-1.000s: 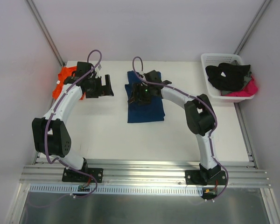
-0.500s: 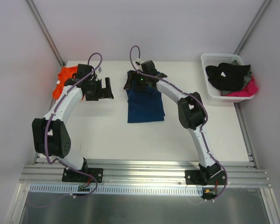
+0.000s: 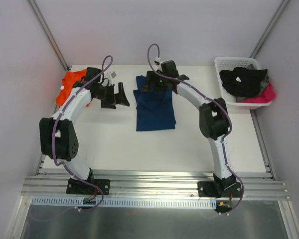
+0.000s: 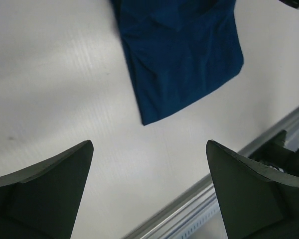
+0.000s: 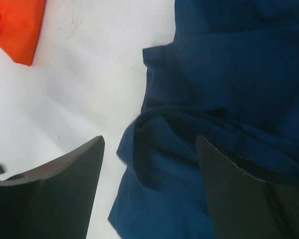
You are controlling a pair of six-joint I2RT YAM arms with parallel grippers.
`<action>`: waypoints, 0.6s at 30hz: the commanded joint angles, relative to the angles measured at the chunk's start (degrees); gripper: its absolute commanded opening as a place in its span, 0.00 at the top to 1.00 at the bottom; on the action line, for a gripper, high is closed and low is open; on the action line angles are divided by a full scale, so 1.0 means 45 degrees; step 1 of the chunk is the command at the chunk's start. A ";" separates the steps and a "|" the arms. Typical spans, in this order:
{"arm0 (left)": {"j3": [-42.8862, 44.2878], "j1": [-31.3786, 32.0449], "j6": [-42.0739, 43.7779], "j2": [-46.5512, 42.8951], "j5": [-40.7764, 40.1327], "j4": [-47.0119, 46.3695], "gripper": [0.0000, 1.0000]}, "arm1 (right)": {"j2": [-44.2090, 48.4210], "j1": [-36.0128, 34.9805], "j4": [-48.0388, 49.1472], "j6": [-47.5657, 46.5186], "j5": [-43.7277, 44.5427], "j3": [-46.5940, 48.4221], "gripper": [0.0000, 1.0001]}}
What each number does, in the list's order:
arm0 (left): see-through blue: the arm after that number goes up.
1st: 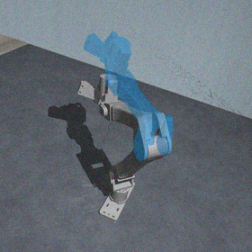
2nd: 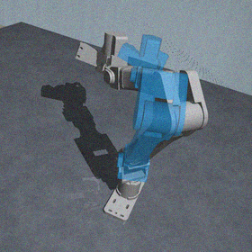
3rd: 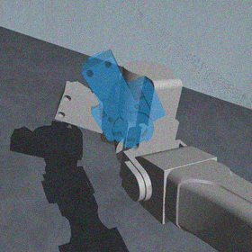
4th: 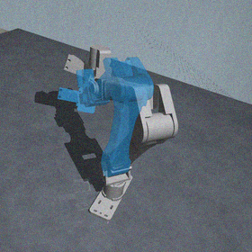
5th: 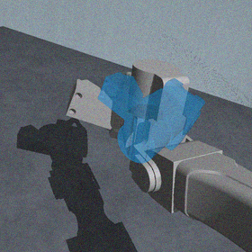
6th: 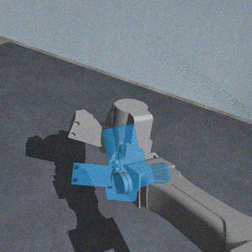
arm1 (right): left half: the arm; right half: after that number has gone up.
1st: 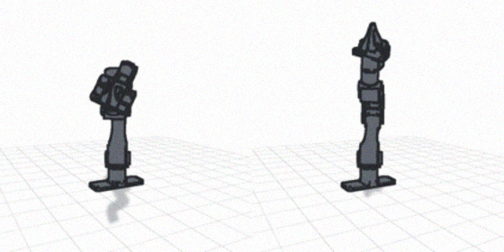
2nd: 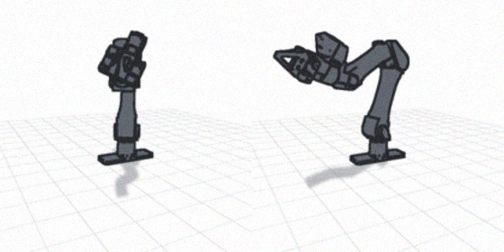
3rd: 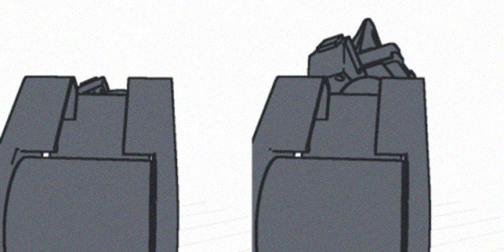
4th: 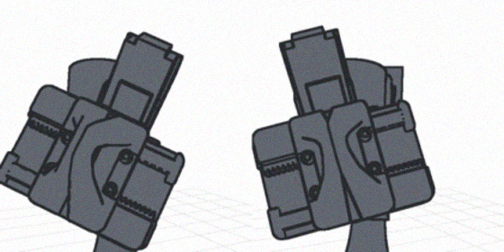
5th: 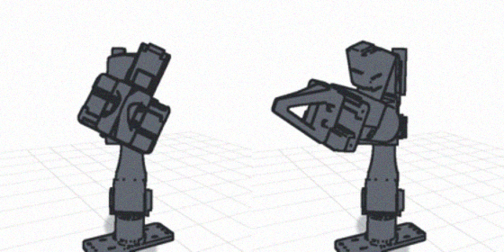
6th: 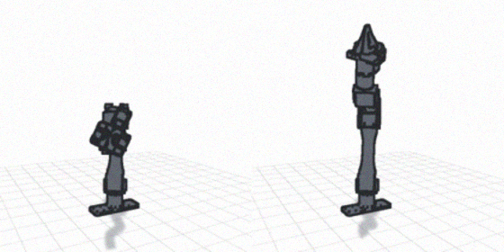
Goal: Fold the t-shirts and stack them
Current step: Fold the tshirt
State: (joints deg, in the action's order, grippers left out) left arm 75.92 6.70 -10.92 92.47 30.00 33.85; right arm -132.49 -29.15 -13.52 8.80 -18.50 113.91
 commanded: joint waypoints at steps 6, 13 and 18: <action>0.3300 0.1342 -0.0366 0.4020 0.3879 -0.0158 0.01 | 0.5669 0.1670 -0.0843 -0.0725 0.0166 -0.3298 0.22; 0.5100 0.2319 -0.0991 0.6401 0.5130 -0.0255 0.01 | 0.7370 0.2473 -0.1175 -0.1426 0.0226 -0.4508 0.21; 0.5881 0.2457 -0.1167 0.7205 0.4994 -0.0470 0.01 | 0.7839 0.2376 -0.1487 -0.0647 -0.0458 -0.6423 0.21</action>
State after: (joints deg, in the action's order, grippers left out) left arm 99.11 18.28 -14.96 123.72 49.91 32.34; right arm -98.35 -17.54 -17.21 4.91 -18.02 89.23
